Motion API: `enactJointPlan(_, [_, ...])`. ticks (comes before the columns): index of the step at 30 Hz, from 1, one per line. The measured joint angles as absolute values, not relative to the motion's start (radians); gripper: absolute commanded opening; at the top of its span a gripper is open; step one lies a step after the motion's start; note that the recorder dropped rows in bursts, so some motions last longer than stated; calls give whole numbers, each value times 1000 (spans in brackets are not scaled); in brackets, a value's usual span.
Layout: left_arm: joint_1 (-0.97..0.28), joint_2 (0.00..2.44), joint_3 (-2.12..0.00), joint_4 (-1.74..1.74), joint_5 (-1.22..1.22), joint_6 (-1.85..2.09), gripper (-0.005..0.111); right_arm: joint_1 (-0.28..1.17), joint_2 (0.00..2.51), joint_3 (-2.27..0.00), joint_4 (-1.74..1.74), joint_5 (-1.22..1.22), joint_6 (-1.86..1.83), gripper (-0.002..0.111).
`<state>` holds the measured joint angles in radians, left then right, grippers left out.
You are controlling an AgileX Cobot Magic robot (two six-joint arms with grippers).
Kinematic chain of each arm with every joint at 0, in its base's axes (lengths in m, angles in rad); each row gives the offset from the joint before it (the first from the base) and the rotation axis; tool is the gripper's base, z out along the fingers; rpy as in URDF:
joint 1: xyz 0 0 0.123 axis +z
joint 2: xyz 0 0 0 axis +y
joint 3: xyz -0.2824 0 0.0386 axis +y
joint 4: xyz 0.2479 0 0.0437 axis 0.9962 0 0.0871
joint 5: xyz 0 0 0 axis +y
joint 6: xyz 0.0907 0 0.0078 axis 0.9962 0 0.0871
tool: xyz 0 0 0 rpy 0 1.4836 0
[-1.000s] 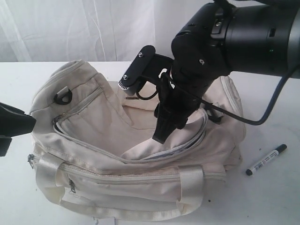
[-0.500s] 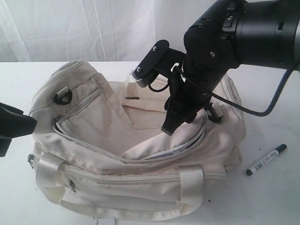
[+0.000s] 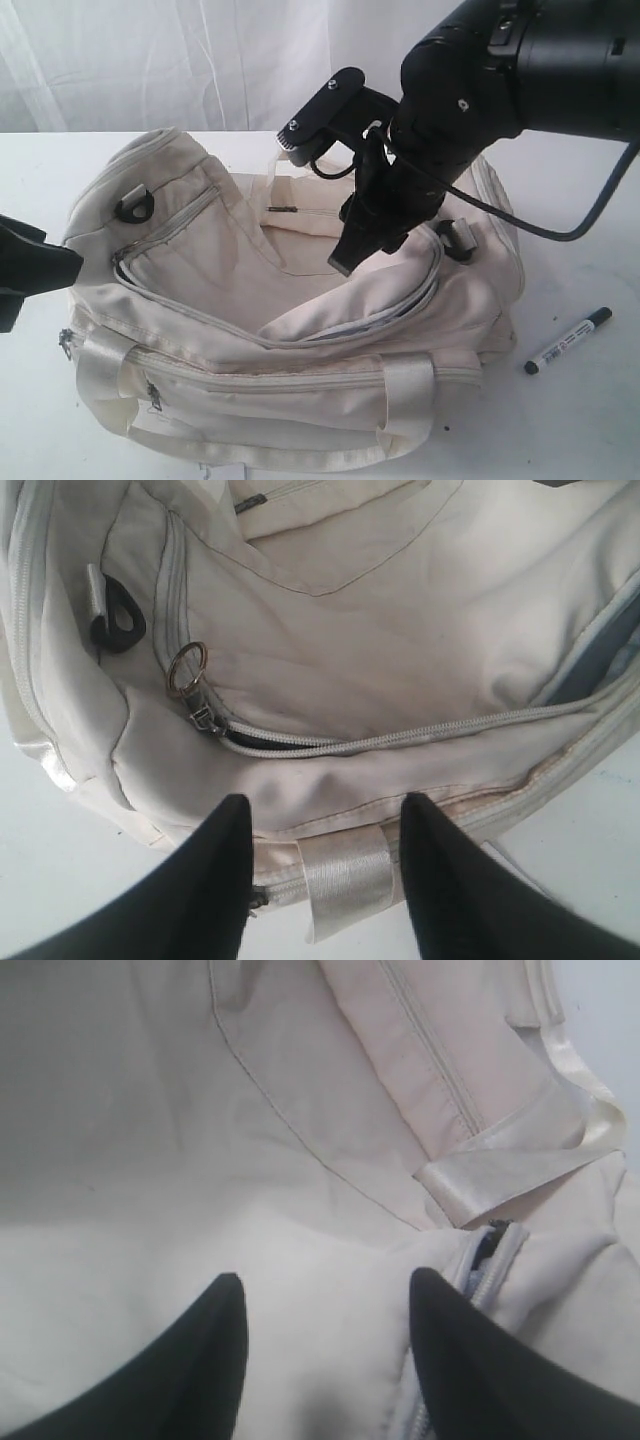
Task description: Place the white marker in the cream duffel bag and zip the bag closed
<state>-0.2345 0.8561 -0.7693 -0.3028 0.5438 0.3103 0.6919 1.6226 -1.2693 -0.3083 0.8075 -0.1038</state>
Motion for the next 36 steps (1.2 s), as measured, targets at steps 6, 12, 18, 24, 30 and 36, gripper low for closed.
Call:
enactJointPlan(6, [-235, 856, -747, -303, 542, 310, 51, 692, 1583, -1224, -296, 756, -41, 47])
enactJointPlan(12, [-235, 856, -716, -303, 542, 310, 51, 692, 1523, -1145, -300, 738, -11, 47])
enactJointPlan(18, [-235, 856, -716, -303, 533, 310, 51, 678, 1480, -1084, -323, 700, 14, 47])
enactJointPlan(24, [-235, 856, -716, -305, 521, 310, 51, 674, 1479, -1052, -304, 630, 18, 47])
enactJointPlan(30, [-235, 856, -716, -309, 519, 310, 44, 674, 1479, -1049, -270, 610, 18, 47])
enactJointPlan(36, [-235, 856, -716, -314, 509, 312, 27, 672, 1479, -1049, -264, 601, 18, 47])
